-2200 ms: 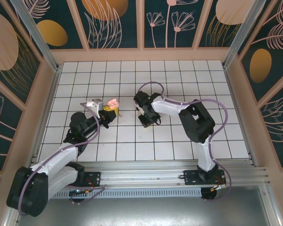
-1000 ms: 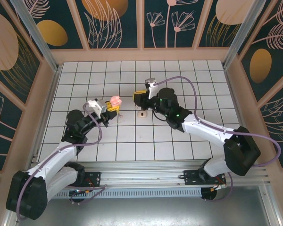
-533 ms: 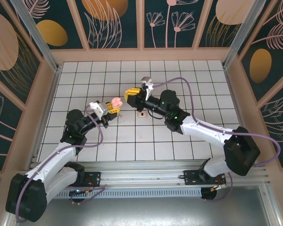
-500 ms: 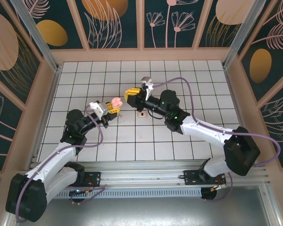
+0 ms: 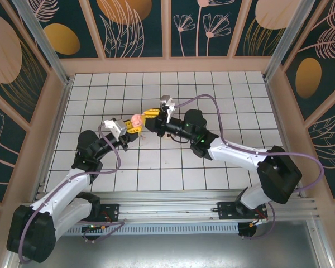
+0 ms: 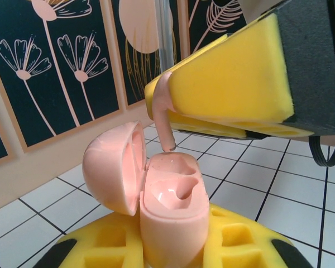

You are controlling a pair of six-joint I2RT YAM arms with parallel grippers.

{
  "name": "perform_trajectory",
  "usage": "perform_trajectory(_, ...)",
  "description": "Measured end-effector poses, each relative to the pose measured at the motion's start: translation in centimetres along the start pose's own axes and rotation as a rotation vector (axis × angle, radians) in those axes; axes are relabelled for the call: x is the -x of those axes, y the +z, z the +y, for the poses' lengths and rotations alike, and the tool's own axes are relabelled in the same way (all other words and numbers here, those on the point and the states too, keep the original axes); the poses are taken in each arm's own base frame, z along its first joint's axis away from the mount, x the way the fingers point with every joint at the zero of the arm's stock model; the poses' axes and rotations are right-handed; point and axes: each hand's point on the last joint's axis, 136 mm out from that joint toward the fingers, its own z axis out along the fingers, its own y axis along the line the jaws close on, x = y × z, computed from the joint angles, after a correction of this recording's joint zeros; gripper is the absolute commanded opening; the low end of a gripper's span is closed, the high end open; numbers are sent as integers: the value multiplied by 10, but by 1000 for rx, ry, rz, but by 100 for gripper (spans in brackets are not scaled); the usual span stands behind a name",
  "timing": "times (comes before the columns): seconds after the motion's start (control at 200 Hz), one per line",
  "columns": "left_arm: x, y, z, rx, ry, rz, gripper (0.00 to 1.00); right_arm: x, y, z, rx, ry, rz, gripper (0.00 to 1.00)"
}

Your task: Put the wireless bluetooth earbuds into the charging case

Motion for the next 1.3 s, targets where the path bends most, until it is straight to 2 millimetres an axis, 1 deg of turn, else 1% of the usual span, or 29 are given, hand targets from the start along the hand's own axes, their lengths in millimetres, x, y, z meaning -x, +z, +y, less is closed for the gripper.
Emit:
perform_trajectory(0.34, -2, 1, 1, 0, -23, 2, 9, 0, 0, 8, 46, -7, 4, 25)
perform_trajectory(0.606, -1, 1, 1, 0, -27, 2, 9, -1, 0, 9, 50, -10, 8, 25)
perform_trajectory(0.911, -1, 1, 1, 0, -27, 2, 9, -14, 4, 10, 72, 0, 41, 25)
perform_trajectory(1.301, -3, 1, 0, 0, -34, 10, 9, -17, 5, 9, 70, -8, 57, 25)
